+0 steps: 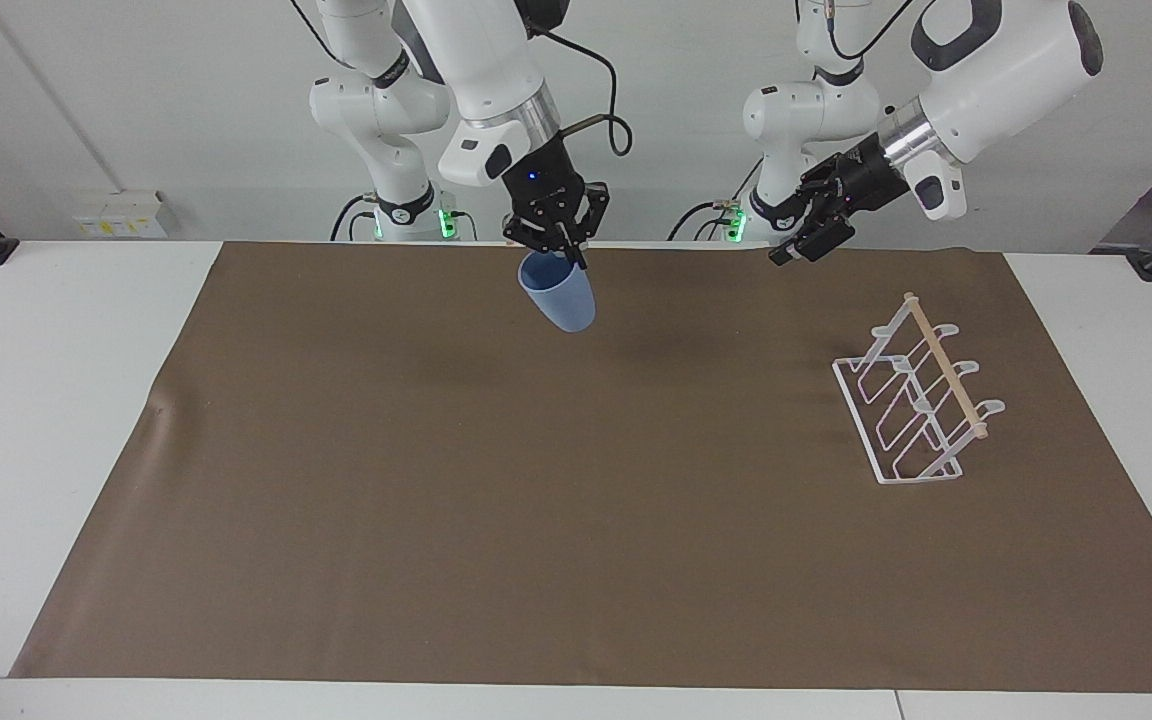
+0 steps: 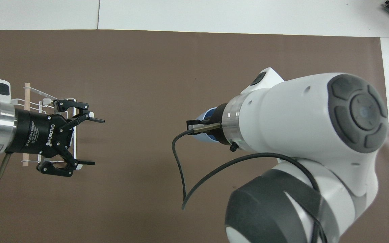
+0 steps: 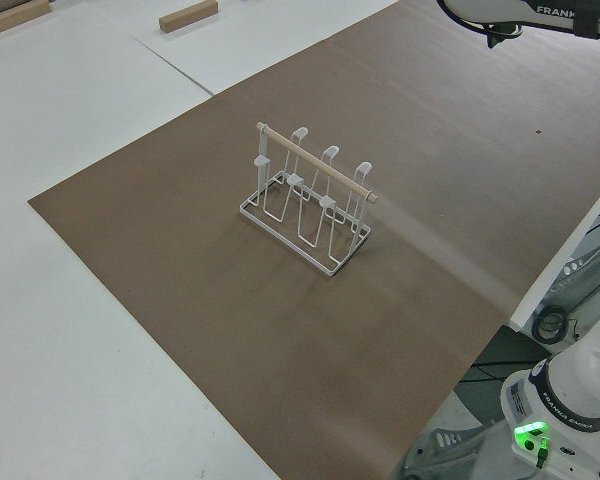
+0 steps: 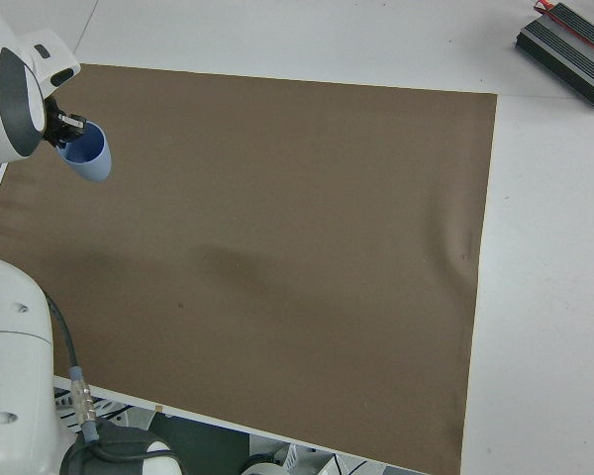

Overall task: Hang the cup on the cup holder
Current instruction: 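Carry the cup toward the left gripper while the left gripper approaches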

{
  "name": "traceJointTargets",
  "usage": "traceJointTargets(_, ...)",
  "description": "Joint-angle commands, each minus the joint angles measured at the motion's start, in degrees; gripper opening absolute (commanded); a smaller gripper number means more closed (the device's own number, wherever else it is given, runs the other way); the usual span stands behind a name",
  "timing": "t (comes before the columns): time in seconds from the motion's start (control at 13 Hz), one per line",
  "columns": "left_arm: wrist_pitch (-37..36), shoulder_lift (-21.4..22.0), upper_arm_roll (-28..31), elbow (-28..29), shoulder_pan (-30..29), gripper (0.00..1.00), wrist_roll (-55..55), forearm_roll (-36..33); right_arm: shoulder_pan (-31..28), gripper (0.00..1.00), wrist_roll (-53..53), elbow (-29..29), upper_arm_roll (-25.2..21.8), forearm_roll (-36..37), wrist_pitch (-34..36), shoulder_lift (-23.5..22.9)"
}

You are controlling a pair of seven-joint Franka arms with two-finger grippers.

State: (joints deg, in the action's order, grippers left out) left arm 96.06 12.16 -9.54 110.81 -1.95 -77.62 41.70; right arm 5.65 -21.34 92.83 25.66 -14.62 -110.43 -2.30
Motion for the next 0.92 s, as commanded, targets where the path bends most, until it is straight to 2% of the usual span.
traceJointTargets(0.0,4.7,4.4,0.6,7.2,-1.4,1.0,-2.4,7.8,4.0,0.0,-4.4,1.2,-0.2,-1.5,-4.9,0.8)
traceJointTargets(0.15,6.6,4.8,0.6,8.1,-2.4,1.0,-3.3,12.6,8.2,0.0,-10.8,1.7,-0.2,-1.5,-11.2,0.1)
traceJointTargets(0.31,7.1,4.8,0.6,8.7,-3.8,1.0,-3.4,14.4,10.3,0.0,-14.5,1.7,-0.2,-2.1,-15.4,-0.3)
traceJointTargets(0.46,6.8,5.0,0.7,9.6,-3.9,1.0,-3.4,14.9,11.5,0.0,-17.9,1.7,-0.2,-7.9,-21.0,-0.7)
traceJointTargets(0.77,5.4,6.7,1.0,12.1,-3.9,1.0,-3.0,14.7,12.2,0.0,-20.6,1.7,-0.2,-9.4,-22.4,-1.0)
traceJointTargets(0.85,4.9,6.8,0.9,12.1,-3.9,1.0,-2.9,14.6,12.2,0.0,-20.7,1.7,-0.2,-12.6,-22.5,-1.0)
